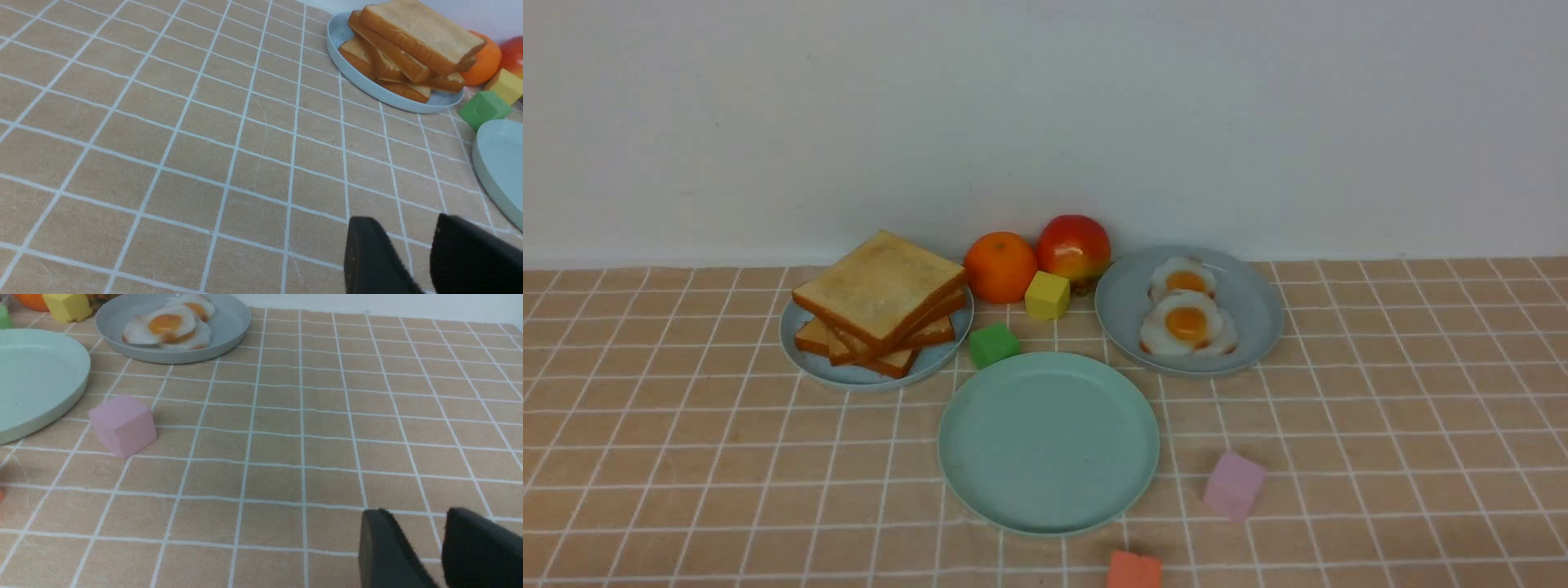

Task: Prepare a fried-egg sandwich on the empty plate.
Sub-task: Use the left arm to grab a slice of bread

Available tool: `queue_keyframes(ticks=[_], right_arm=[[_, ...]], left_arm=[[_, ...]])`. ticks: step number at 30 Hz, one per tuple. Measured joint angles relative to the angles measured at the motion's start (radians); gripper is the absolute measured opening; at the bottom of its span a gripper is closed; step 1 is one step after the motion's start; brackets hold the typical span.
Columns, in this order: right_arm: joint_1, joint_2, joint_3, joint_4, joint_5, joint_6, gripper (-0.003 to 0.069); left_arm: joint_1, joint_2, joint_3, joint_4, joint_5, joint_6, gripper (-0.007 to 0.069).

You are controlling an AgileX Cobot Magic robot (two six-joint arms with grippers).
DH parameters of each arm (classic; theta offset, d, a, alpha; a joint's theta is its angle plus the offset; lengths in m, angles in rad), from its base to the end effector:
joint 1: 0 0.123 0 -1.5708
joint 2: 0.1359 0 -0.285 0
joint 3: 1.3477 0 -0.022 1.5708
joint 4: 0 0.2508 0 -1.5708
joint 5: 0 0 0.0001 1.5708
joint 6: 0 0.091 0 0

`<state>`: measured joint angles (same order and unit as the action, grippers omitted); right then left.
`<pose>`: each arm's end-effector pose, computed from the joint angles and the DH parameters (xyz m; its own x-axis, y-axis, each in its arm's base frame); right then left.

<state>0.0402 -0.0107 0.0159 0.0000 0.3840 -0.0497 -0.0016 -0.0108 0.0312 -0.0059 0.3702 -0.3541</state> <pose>0.0522 0.0021 0.1739 -0.2948 -0.0616 -0.9536 -0.0549 0.9974 -0.0474 0.0528 -0.0003 0.1700 -0.2809 -0.3515 -0.8931 -0.1017 0.9362 -0.3364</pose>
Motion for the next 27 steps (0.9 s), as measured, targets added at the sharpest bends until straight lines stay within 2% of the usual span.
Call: queue_keyframes(ticks=[16, 19, 24, 27], right_arm=[[0.000, 0.000, 0.000, 0.000, 0.000, 0.000, 0.0239], [0.000, 0.000, 0.000, 0.000, 0.000, 0.000, 0.0239], [0.000, 0.000, 0.000, 0.000, 0.000, 0.000, 0.0239], [0.000, 0.000, 0.000, 0.000, 0.000, 0.000, 0.0239]], left_arm=[[0.000, 0.000, 0.000, 0.006, -0.015, 0.000, 0.0238], [0.000, 0.000, 0.000, -0.079, -0.118, -0.046, 0.0238], [0.000, 0.000, 0.000, -0.336, -0.326, -0.199, 0.0238], [0.000, 0.000, 0.000, -0.386, -0.407, -0.220, 0.0234]])
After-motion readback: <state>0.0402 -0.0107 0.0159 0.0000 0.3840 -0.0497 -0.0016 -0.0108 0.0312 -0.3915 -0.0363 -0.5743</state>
